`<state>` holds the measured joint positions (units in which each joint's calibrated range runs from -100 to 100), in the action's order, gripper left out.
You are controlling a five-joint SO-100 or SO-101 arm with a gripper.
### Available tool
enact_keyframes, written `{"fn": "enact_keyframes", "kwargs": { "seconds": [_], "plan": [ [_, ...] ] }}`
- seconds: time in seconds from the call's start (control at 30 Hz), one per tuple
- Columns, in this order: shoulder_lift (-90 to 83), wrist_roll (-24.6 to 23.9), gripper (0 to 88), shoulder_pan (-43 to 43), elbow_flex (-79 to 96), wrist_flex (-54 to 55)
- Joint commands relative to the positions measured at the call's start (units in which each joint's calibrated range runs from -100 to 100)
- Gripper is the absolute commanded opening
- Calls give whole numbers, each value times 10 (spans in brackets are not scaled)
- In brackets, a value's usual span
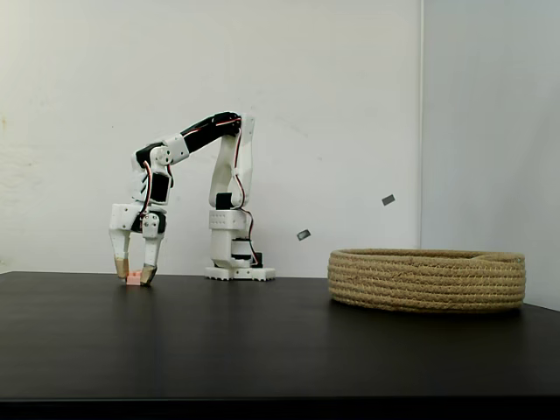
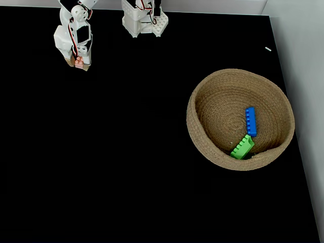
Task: Place the lego blocks in the tray
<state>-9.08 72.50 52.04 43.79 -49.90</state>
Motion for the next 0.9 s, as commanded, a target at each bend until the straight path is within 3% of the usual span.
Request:
{"fn": "enact_keyframes", "kwargs": {
  "seconds": [0.0, 0.17, 0.37, 0.7, 0.87],
  "plan": [
    [-18, -21, 0, -13, 12, 10],
    [-41, -63, 0, -44, -6, -8],
    [-92, -179, 0, -143, -125, -126],
    [-247, -416, 0, -458, -175, -166],
    [-274, -476, 0, -596, -178, -98]
  ]
}}
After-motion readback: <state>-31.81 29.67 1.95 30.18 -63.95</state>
